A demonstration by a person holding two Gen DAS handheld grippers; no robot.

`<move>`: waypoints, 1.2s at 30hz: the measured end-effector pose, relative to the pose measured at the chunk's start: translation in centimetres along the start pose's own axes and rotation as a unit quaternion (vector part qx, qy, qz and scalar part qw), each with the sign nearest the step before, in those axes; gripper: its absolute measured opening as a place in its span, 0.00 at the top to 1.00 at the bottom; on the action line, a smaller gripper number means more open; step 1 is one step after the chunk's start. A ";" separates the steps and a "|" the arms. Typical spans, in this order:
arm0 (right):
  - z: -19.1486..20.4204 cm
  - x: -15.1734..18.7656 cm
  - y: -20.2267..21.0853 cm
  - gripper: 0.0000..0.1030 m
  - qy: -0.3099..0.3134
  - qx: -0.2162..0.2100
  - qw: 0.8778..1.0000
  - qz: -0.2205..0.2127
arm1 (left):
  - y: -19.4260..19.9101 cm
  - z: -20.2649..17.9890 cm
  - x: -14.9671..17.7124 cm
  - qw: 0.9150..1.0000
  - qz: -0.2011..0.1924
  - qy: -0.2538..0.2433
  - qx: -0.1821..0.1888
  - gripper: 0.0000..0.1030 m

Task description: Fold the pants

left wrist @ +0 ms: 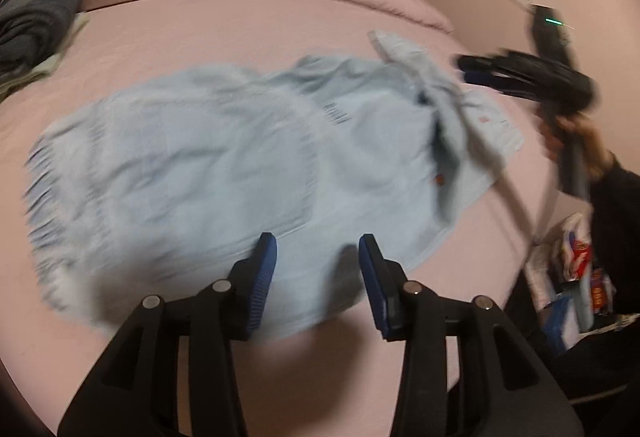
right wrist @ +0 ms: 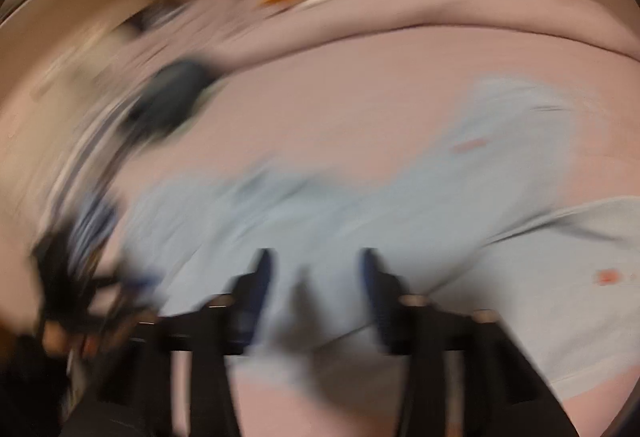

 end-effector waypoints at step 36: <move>-15.2 8.2 12.3 0.96 -0.200 0.065 0.970 -0.120 | -8.2 -8.9 -0.3 0.997 0.050 -0.058 0.010 0.68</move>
Point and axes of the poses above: each gripper's, at about its wrist camera, not at the fingertips, and y roughly against the way its jaws point, z to its left, x to its underside, the point moved 8 cm from there along -y, roughly the way its jaws point, and after that the axes turned 10 degrees about y, right-handed, at the moved point
